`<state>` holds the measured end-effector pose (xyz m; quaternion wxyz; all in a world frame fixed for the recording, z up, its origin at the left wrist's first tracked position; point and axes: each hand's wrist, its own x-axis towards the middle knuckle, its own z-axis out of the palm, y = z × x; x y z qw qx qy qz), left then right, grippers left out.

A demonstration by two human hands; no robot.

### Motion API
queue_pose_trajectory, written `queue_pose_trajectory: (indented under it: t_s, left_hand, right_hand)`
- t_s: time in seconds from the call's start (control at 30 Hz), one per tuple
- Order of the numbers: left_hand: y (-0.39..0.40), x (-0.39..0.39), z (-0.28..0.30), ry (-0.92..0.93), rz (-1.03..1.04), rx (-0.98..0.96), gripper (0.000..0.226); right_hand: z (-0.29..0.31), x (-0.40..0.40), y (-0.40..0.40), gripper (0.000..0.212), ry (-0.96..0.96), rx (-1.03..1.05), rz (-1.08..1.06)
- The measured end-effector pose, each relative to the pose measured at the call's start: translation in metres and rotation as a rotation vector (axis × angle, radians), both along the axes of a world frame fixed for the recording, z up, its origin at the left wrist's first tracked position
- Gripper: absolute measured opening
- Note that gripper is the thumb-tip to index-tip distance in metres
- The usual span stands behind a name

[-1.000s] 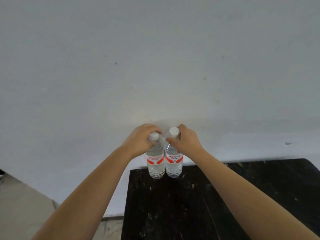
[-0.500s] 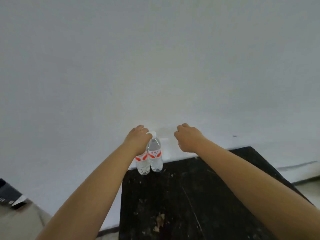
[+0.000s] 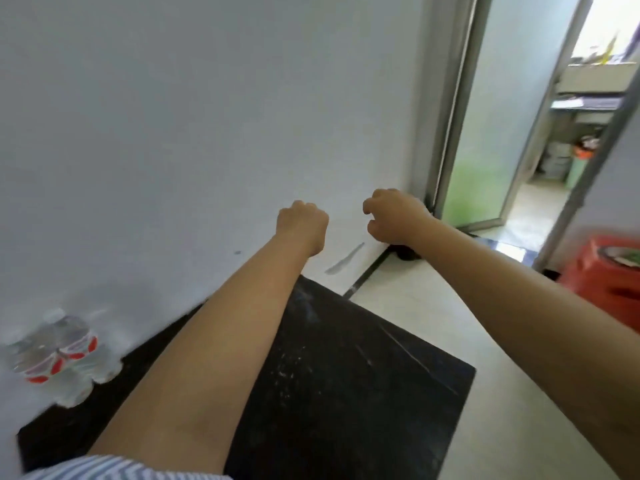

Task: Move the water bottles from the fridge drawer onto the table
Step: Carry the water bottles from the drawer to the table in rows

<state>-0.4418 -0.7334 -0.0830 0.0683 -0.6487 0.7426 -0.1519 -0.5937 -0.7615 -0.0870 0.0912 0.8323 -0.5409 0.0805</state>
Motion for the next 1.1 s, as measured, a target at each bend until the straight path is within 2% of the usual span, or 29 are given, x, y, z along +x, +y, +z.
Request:
queue_pose_trajectory:
  t_s: [0.23,0.4,0.53,0.73,0.87,1.03,1.1]
  left_hand:
    - [-0.029,-0.264,0.021,0.055,-0.301,0.018,0.032]
    - [-0.027,-0.453,0.012,0.127,-0.506,0.042,0.039]
    - [-0.019,-0.585,0.0,0.178,-0.628,0.065,0.035]
    - [-0.036,-0.735,-0.013,0.18,-0.774,0.083,0.028]
    - [-0.068,-0.827,-0.027,0.193,-0.841,0.139,0.027]
    - [-0.116,-0.94,-0.029,0.196,-0.938,0.218,0.025]
    - [-0.126,-0.98,-0.036,0.193,-0.977,0.268,0.026]
  right_hand:
    - [0.011,-0.26,0.038,0.034,-0.058,-0.032,-0.374]
    - [0.013,-0.443,0.077,0.034,-0.086,-0.045,-0.582]
    - [0.008,-0.565,0.105,0.032,-0.092,0.004,-0.715]
    - [-0.005,-0.71,0.118,0.03,-0.161,0.028,-0.899]
    - [-0.022,-0.799,0.1,0.02,-0.177,0.046,-1.005]
    - [-0.037,-0.905,0.074,0.039,-0.224,0.08,-1.152]
    - [-0.047,-0.946,0.069,0.04,-0.259,0.1,-1.229]
